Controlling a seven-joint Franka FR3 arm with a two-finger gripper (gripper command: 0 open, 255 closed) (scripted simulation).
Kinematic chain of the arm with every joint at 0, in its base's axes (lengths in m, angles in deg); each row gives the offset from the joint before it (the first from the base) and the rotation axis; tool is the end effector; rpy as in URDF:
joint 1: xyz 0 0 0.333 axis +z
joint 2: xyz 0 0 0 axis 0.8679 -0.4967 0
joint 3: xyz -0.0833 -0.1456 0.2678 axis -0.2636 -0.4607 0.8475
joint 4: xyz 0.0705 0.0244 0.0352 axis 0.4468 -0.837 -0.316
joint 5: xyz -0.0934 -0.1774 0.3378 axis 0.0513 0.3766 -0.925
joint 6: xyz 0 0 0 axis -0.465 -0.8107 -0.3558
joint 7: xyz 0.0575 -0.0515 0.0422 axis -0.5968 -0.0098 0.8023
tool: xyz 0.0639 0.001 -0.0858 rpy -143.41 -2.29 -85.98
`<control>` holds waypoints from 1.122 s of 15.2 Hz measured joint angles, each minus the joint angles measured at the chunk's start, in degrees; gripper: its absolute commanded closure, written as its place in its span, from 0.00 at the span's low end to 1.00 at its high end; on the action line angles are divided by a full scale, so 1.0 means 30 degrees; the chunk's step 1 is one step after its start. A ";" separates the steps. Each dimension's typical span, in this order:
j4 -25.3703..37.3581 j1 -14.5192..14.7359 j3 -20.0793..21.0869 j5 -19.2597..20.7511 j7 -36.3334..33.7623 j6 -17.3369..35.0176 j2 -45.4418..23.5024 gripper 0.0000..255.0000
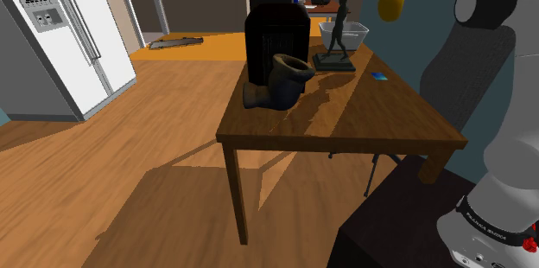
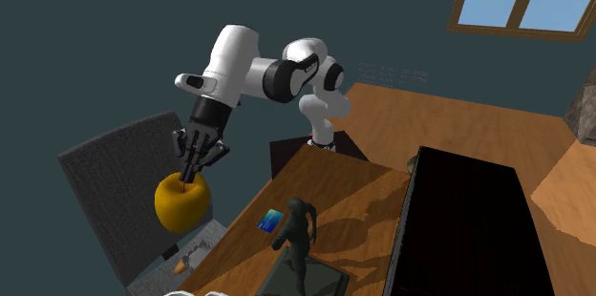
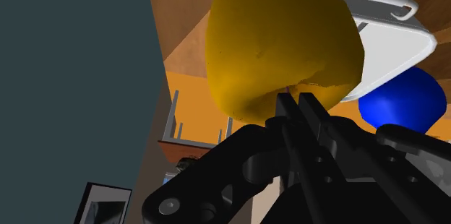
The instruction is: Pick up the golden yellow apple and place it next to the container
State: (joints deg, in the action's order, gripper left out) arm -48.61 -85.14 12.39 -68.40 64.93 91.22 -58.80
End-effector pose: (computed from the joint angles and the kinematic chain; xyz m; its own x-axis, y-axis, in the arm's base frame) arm 0.5455 -0.4804 0.6632 0.6505 -0.3510 0.6735 -0.5665 -0.8149 0.1224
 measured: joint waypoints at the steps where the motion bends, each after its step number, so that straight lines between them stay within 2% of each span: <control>1: 0.0106 -0.0095 0.0048 -0.0103 0.0067 0.0077 -0.0193 1.00; 17: -0.4968 0.0493 0.0264 -0.0359 0.0762 0.4511 0.0427 1.00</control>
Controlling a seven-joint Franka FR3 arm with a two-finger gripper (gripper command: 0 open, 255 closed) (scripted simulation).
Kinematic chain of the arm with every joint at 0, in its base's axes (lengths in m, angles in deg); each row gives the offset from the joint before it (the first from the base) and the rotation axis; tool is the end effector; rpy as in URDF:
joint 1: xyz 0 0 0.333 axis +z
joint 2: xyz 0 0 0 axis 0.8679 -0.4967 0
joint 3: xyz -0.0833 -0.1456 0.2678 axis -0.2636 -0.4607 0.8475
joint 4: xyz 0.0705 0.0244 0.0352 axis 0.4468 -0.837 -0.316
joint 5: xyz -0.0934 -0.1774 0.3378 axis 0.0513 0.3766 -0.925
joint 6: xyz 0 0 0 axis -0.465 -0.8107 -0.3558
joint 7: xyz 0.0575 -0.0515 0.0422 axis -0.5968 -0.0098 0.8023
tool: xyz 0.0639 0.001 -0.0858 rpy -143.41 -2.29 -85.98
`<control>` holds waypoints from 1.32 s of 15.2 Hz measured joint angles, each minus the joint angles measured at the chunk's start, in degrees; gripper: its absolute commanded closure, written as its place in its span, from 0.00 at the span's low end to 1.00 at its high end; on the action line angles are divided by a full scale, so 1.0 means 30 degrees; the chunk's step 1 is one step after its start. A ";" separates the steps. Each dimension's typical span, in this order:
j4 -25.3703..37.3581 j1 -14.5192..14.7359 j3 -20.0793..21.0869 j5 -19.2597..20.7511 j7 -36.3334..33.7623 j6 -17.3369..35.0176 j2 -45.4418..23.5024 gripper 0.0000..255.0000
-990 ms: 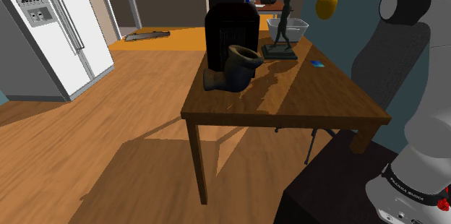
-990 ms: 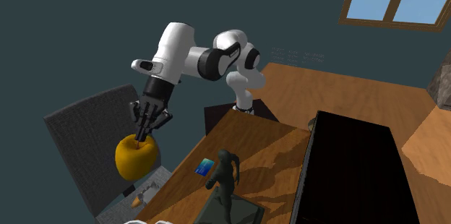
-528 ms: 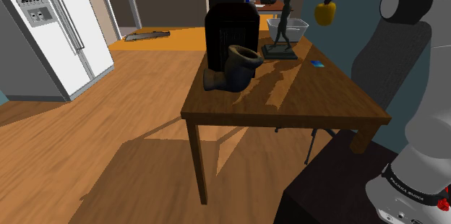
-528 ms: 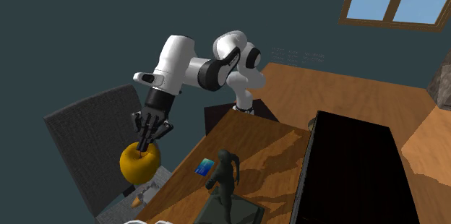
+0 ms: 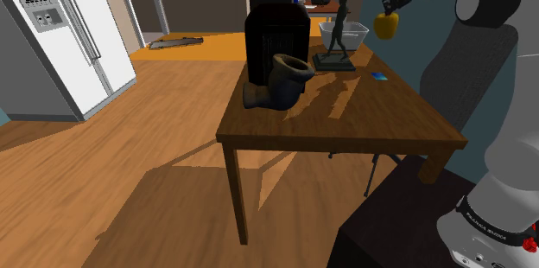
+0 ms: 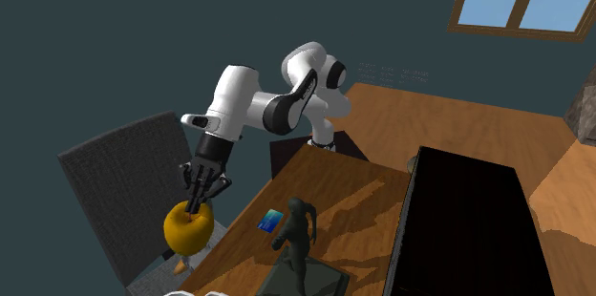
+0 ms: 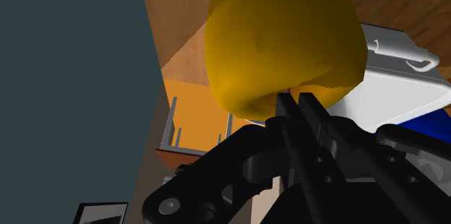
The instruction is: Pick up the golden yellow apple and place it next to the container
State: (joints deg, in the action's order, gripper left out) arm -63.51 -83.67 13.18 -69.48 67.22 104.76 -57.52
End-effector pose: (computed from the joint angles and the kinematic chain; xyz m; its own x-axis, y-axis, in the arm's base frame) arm 0.5480 -0.4871 0.5754 0.6506 -0.3502 0.6739 -0.5650 -0.8161 0.1215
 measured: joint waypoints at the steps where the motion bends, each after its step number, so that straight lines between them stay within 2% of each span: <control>1: -0.0255 0.0041 0.0016 -0.0014 0.0017 0.0249 0.0010 1.00; 9: -0.2128 0.0075 0.0282 -0.0395 0.0463 0.2209 -0.0081 1.00; 20: -0.3649 -0.0135 0.0821 -0.1079 0.1107 0.4329 -0.0675 1.00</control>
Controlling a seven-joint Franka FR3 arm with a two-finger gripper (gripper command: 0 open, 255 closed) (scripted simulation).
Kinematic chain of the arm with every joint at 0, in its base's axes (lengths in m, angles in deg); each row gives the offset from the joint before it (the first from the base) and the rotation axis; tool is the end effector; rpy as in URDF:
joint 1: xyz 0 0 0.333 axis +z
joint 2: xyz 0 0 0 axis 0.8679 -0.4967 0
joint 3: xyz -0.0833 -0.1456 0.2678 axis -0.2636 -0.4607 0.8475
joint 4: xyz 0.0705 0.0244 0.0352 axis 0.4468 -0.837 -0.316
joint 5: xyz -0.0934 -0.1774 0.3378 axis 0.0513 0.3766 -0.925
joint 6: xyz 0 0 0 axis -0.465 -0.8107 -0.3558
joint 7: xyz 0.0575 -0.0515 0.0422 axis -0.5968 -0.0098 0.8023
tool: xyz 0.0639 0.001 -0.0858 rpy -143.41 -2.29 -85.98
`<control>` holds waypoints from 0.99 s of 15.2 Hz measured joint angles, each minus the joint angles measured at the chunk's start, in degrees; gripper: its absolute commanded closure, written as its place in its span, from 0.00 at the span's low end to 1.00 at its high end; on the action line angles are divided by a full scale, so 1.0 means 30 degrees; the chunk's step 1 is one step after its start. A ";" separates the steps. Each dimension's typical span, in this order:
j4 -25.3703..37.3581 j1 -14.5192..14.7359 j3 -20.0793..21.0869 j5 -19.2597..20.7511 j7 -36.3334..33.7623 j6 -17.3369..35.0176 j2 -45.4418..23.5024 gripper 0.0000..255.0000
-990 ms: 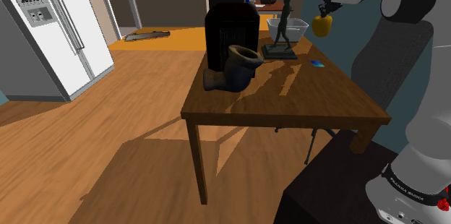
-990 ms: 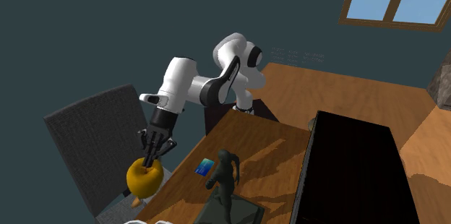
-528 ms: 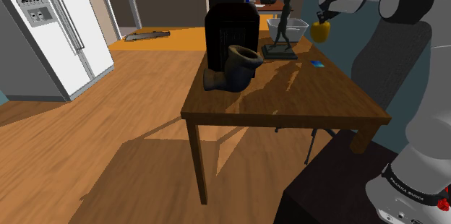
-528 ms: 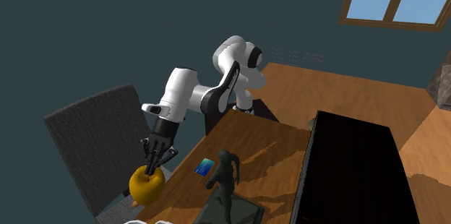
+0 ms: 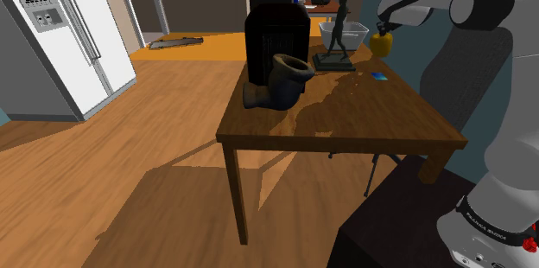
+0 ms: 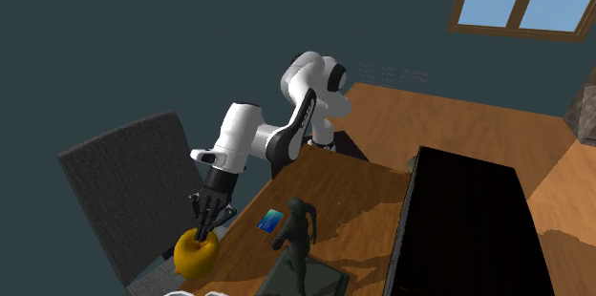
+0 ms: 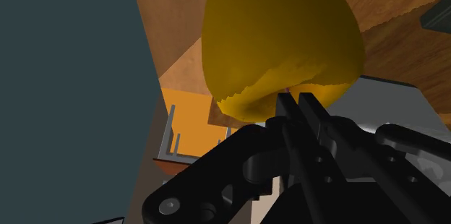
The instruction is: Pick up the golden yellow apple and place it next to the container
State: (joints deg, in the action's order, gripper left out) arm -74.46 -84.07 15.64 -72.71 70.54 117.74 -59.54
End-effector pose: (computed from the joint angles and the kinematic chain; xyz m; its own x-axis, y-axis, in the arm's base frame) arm 0.5477 -0.4869 0.4779 0.6506 -0.3500 0.6740 -0.5650 -0.8161 0.1216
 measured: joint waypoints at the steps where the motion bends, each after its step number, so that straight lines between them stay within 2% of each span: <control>1: -0.0006 0.0002 0.0003 -0.0003 0.0000 0.0017 -0.0009 1.00; 4: -0.0010 0.0002 0.0007 -0.0008 0.0000 0.0033 -0.0017 1.00; 5: -0.0009 0.0001 0.0008 -0.0009 0.0001 0.0035 -0.0018 0.00; 11: -0.0005 -0.0001 0.0008 -0.0010 0.0003 0.0038 -0.0016 0.00; 15: -0.1779 0.0879 -0.0684 0.0881 -0.0488 -0.0192 0.2059 0.00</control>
